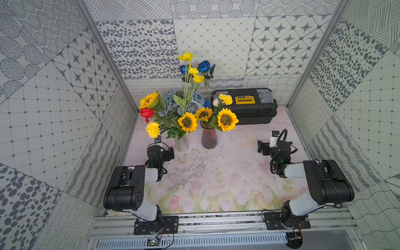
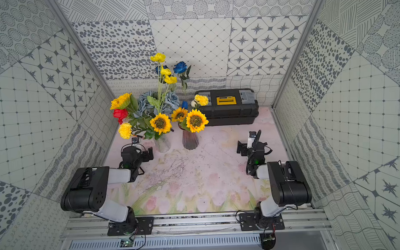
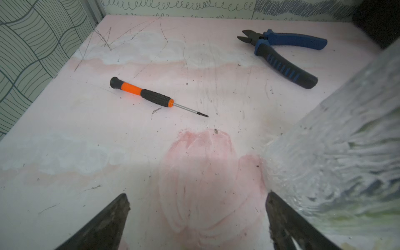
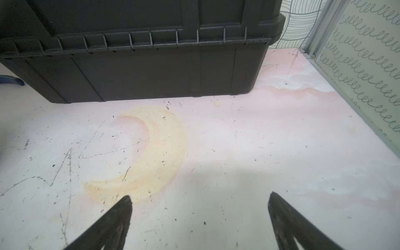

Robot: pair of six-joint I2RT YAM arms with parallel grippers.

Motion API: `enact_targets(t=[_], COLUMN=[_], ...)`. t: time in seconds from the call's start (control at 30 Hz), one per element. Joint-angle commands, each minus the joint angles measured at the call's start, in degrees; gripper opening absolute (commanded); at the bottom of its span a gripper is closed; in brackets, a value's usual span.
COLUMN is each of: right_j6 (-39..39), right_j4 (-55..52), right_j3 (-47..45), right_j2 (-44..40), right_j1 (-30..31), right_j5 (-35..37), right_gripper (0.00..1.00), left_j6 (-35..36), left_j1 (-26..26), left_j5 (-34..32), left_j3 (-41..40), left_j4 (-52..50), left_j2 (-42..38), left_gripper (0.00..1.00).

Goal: Pick out yellow flowers from the vase
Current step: Pick up the flower from the vase.

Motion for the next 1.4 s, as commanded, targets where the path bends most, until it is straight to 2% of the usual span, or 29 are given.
enact_targets(t=[0.0, 1.13, 1.23, 1.27, 1.37], right_j6=[-0.99, -0.79, -0.47, 0.16, 1.17], right_j4=[3.29, 3.21, 3.61, 2.29, -11.95], right_j3=[1.04, 1.14, 1.22, 1.99, 7.35], right_j2=[0.63, 0.59, 0.6, -0.12, -5.37], right_j1=[0.3, 0.13, 0.19, 0.35, 0.3], right_j5=[0.03, -0.4, 0.21, 2.48, 5.94], right_gripper=[0.98, 0.98, 0.98, 0.98, 0.98], left_j6=[1.33, 1.48, 0.67, 0.16, -0.45], left_j1=[0.25, -0.05, -0.15, -0.15, -0.34], left_j5=[-0.32, -0.99, -3.28, -4.58, -8.71], left_j3=[0.51, 0.48, 0.11, -0.1, -0.13], left_j4=[3.49, 3.73, 1.97, 0.64, -5.17], left_j2=[0.32, 0.29, -2.89, -4.72, -10.21], left_gripper=[0.98, 0.98, 0.98, 0.98, 0.98])
